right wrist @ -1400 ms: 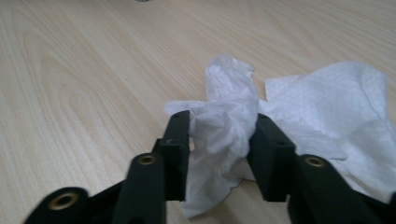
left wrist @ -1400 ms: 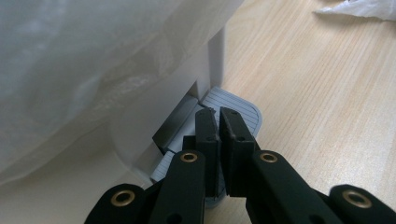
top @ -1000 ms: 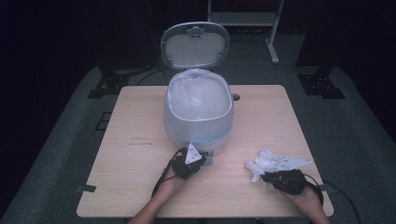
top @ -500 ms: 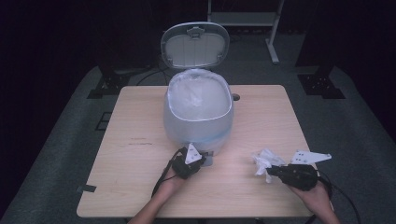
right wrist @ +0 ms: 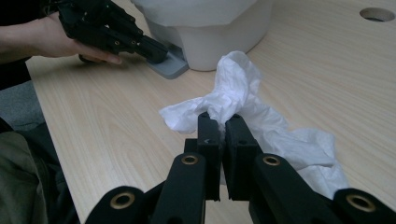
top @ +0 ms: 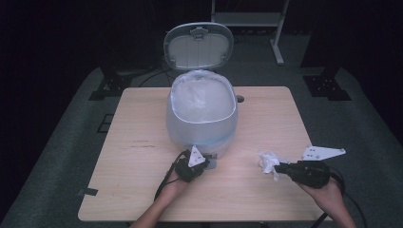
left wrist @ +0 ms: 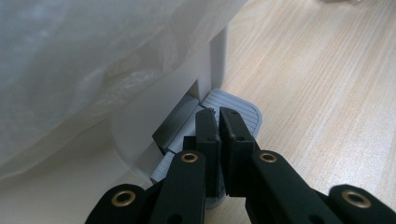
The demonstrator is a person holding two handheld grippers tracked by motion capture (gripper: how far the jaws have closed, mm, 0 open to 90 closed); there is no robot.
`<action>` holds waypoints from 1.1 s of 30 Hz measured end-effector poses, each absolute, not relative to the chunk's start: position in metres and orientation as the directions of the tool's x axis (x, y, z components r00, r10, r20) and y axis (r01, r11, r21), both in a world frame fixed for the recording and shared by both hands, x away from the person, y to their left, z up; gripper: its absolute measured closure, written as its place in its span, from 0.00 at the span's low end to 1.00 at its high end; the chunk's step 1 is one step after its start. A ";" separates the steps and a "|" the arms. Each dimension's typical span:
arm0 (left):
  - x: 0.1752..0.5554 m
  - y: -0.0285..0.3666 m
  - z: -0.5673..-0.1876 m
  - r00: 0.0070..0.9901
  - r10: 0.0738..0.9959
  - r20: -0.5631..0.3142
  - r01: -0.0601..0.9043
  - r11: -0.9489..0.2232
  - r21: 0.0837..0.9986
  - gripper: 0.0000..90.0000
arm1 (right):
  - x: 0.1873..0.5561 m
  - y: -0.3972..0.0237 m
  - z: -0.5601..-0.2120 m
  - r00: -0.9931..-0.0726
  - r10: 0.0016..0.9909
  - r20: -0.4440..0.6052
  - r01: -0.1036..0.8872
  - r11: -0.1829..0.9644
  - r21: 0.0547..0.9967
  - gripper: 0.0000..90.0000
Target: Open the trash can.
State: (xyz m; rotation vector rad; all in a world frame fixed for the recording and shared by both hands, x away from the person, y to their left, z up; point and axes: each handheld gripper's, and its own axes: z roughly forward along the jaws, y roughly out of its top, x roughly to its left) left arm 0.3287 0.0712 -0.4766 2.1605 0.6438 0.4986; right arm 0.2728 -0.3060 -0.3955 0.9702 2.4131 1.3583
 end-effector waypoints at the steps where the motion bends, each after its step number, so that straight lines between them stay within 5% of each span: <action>1: 0.329 0.071 -0.476 0.792 0.596 0.132 0.278 -0.544 0.792 0.97 | 0.273 -0.305 -0.394 -0.766 0.629 0.136 0.441 0.360 0.822 0.95; 33: 0.329 0.073 -0.478 0.795 0.596 0.112 0.282 -0.526 0.802 0.97 | 0.294 -0.304 -0.336 -0.810 0.571 0.132 0.399 0.373 0.837 0.95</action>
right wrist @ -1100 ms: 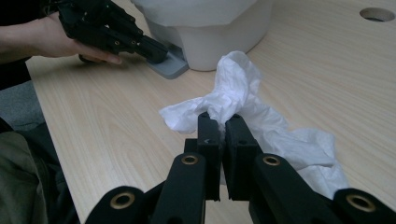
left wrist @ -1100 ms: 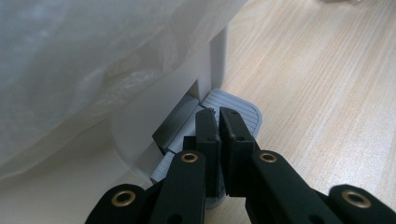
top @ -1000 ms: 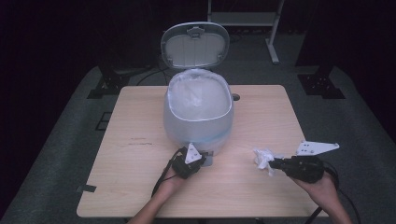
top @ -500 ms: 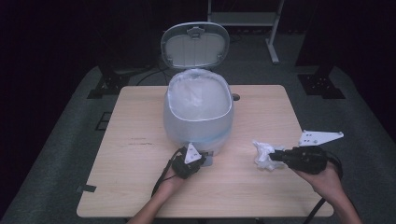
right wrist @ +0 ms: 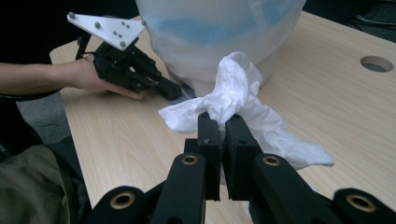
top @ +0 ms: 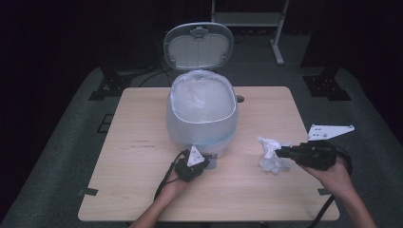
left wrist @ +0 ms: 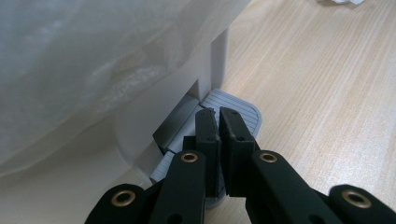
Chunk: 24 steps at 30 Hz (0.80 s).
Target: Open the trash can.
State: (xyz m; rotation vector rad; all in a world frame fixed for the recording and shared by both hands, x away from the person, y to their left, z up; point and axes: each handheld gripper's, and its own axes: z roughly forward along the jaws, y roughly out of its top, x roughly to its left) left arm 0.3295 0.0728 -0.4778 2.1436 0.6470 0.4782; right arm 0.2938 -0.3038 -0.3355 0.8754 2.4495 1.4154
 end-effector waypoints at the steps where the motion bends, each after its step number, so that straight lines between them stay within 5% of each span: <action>1: 0.329 0.073 -0.478 0.795 0.596 0.112 0.282 -0.526 0.802 0.97 | 0.295 -0.304 -0.334 -0.812 0.569 0.132 0.398 0.374 0.838 0.95; 24: 0.329 0.072 -0.478 0.794 0.598 0.111 0.281 -0.521 0.806 0.97 | 0.304 -0.311 -0.291 -0.816 0.567 0.118 0.374 0.360 0.855 0.95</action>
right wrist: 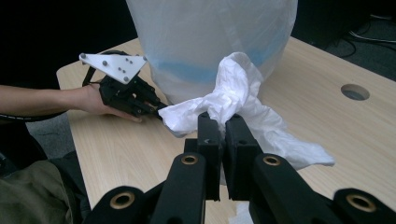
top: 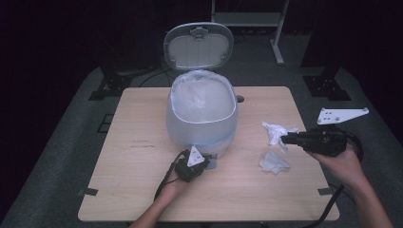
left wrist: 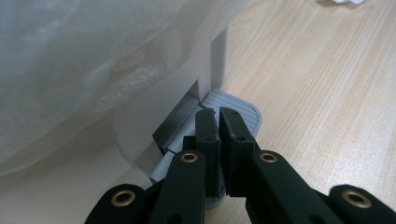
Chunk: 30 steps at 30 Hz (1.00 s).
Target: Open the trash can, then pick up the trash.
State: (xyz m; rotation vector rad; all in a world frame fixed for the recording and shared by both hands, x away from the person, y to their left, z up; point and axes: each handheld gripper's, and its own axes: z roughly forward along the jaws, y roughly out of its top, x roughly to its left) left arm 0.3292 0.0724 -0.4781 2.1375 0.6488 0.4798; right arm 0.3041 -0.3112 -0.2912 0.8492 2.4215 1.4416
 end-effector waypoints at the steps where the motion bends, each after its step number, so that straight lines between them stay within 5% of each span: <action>1: 0.329 0.072 -0.478 0.794 0.598 0.111 0.280 -0.521 0.806 0.97 | 0.305 -0.311 -0.289 -0.817 0.565 0.117 0.373 0.363 0.854 0.95; 30: 0.329 0.073 -0.478 0.793 0.597 0.117 0.278 -0.528 0.803 0.97 | 0.324 -0.273 -0.218 -0.867 0.497 0.039 0.299 0.454 0.839 0.95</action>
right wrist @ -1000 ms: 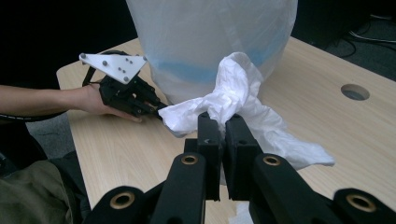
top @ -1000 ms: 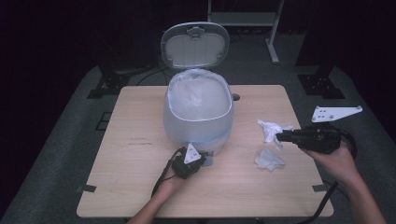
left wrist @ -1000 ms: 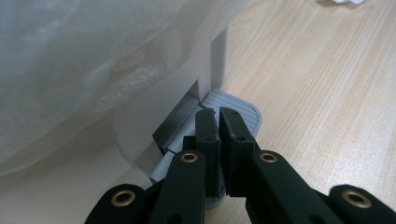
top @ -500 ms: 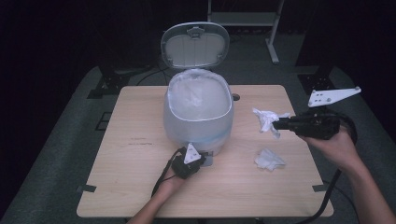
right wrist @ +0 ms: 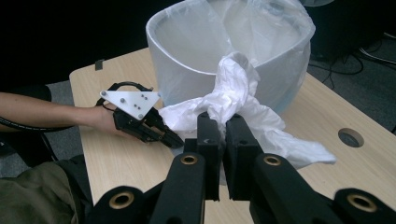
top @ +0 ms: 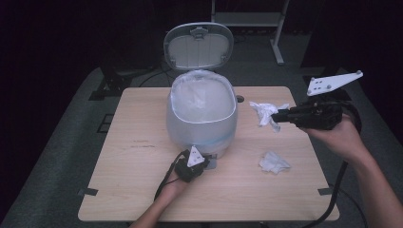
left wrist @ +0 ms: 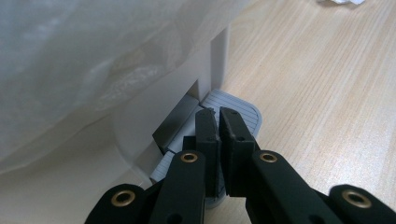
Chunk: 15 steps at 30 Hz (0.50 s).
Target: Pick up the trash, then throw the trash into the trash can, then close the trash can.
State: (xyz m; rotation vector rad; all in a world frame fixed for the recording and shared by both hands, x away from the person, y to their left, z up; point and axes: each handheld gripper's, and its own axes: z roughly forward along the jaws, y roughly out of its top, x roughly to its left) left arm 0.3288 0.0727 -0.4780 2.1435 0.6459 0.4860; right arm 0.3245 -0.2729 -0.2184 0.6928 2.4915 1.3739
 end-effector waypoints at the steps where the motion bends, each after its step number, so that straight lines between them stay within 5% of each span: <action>1: 0.328 0.073 -0.478 0.792 0.599 0.116 0.280 -0.525 0.804 0.97 | 0.325 -0.273 -0.218 -0.867 0.496 0.041 0.298 0.453 0.840 0.95; 15: 0.329 0.073 -0.478 0.795 0.596 0.113 0.280 -0.526 0.803 0.97 | 0.331 -0.270 -0.221 -0.874 0.482 0.062 0.306 0.447 0.840 0.95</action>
